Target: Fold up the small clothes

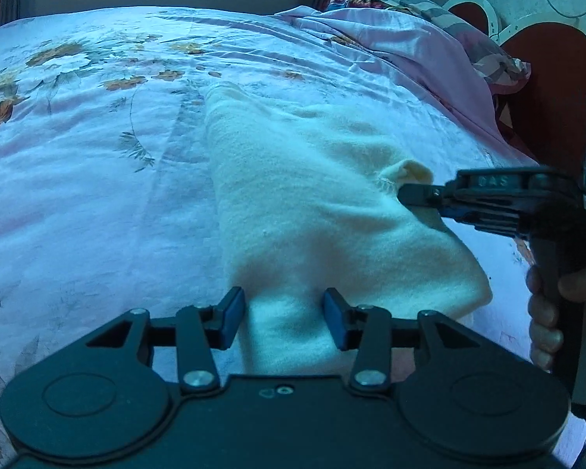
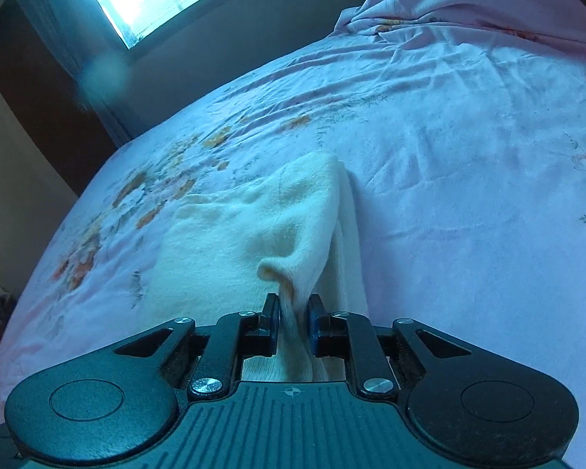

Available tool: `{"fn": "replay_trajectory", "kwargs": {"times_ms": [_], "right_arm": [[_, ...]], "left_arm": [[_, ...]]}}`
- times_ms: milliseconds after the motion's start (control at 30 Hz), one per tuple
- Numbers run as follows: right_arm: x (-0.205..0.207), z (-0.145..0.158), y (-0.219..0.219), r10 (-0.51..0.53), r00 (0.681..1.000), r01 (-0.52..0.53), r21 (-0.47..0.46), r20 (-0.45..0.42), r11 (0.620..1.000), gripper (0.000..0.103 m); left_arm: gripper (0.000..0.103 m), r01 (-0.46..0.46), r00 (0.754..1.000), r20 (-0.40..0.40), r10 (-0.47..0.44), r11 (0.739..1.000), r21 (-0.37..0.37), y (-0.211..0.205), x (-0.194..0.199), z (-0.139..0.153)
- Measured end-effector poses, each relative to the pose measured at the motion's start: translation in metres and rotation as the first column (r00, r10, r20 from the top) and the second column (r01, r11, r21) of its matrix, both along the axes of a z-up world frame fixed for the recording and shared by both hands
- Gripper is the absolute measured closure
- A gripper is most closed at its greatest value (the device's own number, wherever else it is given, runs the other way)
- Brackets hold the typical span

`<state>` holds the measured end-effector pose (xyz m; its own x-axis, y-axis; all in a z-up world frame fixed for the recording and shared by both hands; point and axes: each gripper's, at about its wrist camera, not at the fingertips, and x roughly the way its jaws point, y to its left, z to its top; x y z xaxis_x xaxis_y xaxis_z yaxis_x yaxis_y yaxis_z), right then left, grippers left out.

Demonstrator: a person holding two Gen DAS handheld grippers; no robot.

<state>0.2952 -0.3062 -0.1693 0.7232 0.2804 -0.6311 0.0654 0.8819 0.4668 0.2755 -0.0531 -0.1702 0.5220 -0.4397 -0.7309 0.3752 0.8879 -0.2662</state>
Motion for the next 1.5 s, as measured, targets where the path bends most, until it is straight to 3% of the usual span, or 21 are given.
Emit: {"fn": "replay_trajectory", "kwargs": {"times_ms": [167, 300, 400, 500, 567, 700, 900, 1033, 1133, 1500], "right_arm": [[-0.036, 0.002, -0.003, 0.039, 0.998, -0.038, 0.024, -0.050, 0.999, 0.086], [-0.058, -0.002, 0.000, 0.037, 0.996, -0.032, 0.059, -0.081, 0.998, 0.073], [-0.068, 0.000, 0.005, 0.041, 0.996, -0.038, 0.033, -0.079, 0.999, 0.073], [-0.073, 0.002, 0.009, 0.033, 0.997, -0.031, 0.020, -0.067, 0.999, 0.095], [-0.075, 0.003, 0.009, 0.036, 0.996, -0.034, 0.035, -0.079, 0.999, 0.096], [-0.083, -0.009, 0.007, 0.016, 0.993, -0.020, -0.034, -0.117, 0.999, 0.098], [-0.079, -0.012, 0.013, 0.039, 0.989, -0.054, -0.108, -0.143, 0.993, 0.098], [-0.086, 0.012, 0.011, 0.003, 0.999, -0.006, -0.102, -0.035, 0.995, 0.097], [-0.072, 0.032, 0.020, 0.013, 0.999, -0.005, -0.155, 0.051, 0.988, 0.097], [0.021, 0.045, 0.054, 0.067, 0.990, -0.035, -0.252, 0.122, 0.967, 0.097]], "left_arm": [[0.061, -0.022, 1.000, -0.015, 0.022, 1.000, -0.005, 0.005, -0.004, 0.001], [0.061, -0.035, 0.999, -0.030, 0.035, 0.999, 0.001, 0.005, -0.008, -0.005], [0.061, -0.035, 0.999, -0.026, 0.036, 0.999, 0.014, 0.003, -0.011, -0.005], [0.061, -0.038, 0.999, -0.024, 0.038, 0.999, 0.021, 0.003, -0.012, -0.002], [0.061, -0.042, 0.999, -0.019, 0.042, 0.999, 0.011, 0.004, -0.013, 0.001], [0.061, -0.033, 0.999, -0.007, 0.033, 0.999, -0.006, 0.004, -0.013, 0.007], [0.061, -0.027, 0.999, -0.029, 0.028, 0.999, 0.039, 0.000, -0.007, -0.003], [0.061, -0.031, 0.999, 0.017, 0.031, 0.999, 0.041, 0.001, -0.009, 0.009], [0.061, -0.027, 0.999, 0.043, 0.025, 0.999, 0.045, -0.006, -0.005, 0.018], [0.061, -0.014, 0.996, 0.094, 0.007, 0.997, 0.077, -0.044, 0.043, 0.029]]}}
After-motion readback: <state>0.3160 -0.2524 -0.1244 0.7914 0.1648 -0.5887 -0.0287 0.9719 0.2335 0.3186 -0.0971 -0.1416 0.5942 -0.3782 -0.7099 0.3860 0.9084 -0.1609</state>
